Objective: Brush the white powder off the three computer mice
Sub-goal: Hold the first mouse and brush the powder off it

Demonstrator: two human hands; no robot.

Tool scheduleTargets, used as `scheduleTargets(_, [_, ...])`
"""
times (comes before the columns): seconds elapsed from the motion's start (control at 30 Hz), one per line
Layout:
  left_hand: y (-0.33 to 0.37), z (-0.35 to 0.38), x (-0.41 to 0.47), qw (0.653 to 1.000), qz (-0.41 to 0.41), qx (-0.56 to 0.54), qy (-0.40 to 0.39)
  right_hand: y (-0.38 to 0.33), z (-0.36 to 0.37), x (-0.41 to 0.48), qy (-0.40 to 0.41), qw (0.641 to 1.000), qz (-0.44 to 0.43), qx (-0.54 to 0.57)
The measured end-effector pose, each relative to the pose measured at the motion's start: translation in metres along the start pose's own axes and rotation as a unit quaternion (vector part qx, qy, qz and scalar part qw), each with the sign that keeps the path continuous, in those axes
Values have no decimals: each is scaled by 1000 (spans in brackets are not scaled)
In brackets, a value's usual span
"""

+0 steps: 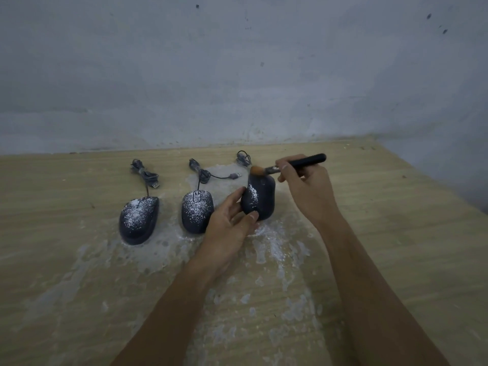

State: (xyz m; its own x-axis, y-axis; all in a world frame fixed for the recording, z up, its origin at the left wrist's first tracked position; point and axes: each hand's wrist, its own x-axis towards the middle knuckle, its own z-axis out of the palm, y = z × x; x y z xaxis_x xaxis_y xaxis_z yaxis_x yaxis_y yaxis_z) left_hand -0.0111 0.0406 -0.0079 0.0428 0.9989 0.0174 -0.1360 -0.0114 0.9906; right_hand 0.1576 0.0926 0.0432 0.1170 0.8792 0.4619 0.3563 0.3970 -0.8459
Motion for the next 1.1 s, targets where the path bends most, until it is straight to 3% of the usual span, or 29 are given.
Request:
scheduleTargets(0.13, [-1, 2, 2, 1000, -1, -18, 10, -2, -7, 0, 68, 995, 17, 76])
scheduleTargets(0.27, [-2, 2, 3, 999, -6, -39, 9, -1, -5, -5, 16, 999, -2, 29])
scheduleTargets(0.4, [-4, 1, 4, 999, -5, -39, 8, -7, -5, -5, 26, 997, -33, 57])
scheduleTargets(0.53, [-7, 1, 6, 999, -5, -33, 18, -6, 0, -10, -42, 997, -67, -1])
scheduleTargets(0.7, [-7, 0, 6, 999, -10, -37, 18, -5, -2, -8, -11, 996, -48, 69])
scheduleTargets(0.8, [-6, 2, 5, 998, -12, -50, 20, -3, -1, -9, -51, 997, -60, 21])
scheduleTargets(0.93, [-4, 2, 5, 997, -17, -73, 16, -7, -4, -9, -30, 996, -59, 61])
scheduleTargets(1.1, [-2, 1, 4, 995, -19, -94, 18, -7, -6, -12, -74, 995, -68, 26])
